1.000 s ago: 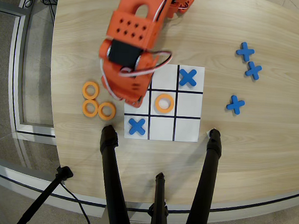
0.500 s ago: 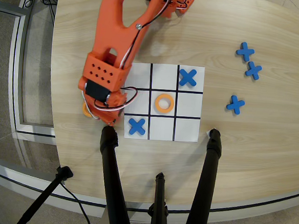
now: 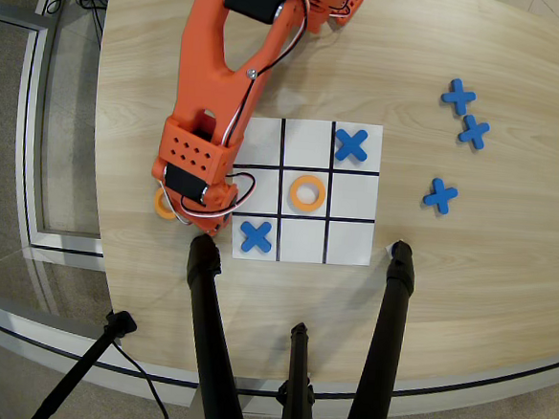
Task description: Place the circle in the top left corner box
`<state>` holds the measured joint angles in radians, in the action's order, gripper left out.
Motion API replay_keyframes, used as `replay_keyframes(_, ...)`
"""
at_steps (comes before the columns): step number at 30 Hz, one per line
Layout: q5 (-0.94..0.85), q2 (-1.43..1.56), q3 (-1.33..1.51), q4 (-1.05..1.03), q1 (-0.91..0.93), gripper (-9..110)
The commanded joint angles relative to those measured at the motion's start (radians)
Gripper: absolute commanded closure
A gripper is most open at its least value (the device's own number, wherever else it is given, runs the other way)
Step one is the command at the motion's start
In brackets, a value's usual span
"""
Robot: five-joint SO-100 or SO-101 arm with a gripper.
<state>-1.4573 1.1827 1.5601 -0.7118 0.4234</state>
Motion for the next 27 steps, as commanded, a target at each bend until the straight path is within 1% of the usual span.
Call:
replay_keyframes(1,0.005,-0.011,-0.060,0.008,-0.002,88)
replay_keyframes(14,0.008,-0.052,-0.051,-0.009,-0.002,88)
replay_keyframes(27,0.009,-0.040,-0.029,-0.129,0.040,88)
